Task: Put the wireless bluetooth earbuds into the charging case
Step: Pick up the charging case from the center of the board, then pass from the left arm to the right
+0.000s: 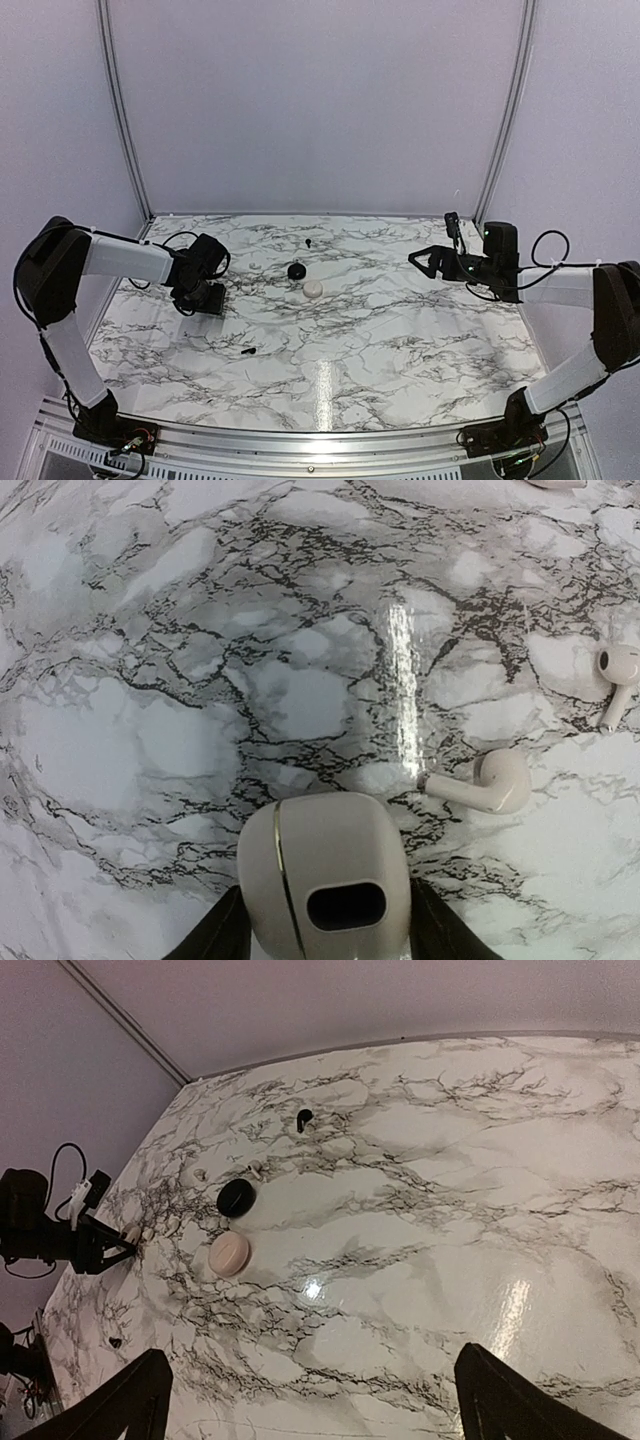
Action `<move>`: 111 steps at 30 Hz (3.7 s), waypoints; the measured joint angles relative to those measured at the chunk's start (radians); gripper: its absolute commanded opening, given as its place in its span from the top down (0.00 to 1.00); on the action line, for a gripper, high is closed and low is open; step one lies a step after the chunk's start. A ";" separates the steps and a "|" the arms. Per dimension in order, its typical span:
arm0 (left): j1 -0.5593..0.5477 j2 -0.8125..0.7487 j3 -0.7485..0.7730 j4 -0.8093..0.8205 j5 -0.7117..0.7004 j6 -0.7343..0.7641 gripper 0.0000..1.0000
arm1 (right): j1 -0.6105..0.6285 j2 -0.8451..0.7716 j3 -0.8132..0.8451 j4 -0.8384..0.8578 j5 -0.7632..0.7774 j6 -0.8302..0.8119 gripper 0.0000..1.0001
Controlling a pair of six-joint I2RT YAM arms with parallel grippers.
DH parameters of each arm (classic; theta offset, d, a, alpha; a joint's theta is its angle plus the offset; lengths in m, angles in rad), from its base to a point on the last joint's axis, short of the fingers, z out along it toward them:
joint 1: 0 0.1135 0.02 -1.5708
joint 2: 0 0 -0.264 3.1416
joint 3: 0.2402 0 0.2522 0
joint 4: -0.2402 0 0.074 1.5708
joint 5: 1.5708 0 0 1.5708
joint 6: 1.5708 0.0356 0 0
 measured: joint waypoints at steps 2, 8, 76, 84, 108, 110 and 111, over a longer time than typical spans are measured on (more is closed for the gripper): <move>0.000 0.008 0.007 0.000 0.000 0.007 0.46 | 0.000 0.000 0.000 0.001 -0.004 0.000 0.01; 0.000 0.025 0.025 0.001 -0.011 0.017 0.53 | 0.000 0.004 0.012 -0.010 -0.005 0.000 0.02; -0.808 -0.358 -0.099 0.423 -0.218 0.579 0.61 | 0.730 0.088 0.166 0.042 -0.168 0.473 0.61; -0.810 -0.349 -0.094 0.431 -0.244 0.579 0.61 | 0.730 0.091 0.148 0.074 -0.156 0.494 0.68; -0.800 -0.488 -0.072 0.312 -0.038 0.477 0.10 | 0.724 0.007 0.152 0.000 -0.162 0.264 1.00; -0.787 -0.512 -0.081 0.302 0.028 0.457 0.14 | 0.724 -0.033 0.160 -0.016 -0.167 0.208 1.00; -0.779 -0.520 -0.084 0.296 0.061 0.449 0.16 | 0.724 -0.051 0.169 -0.022 -0.171 0.175 1.00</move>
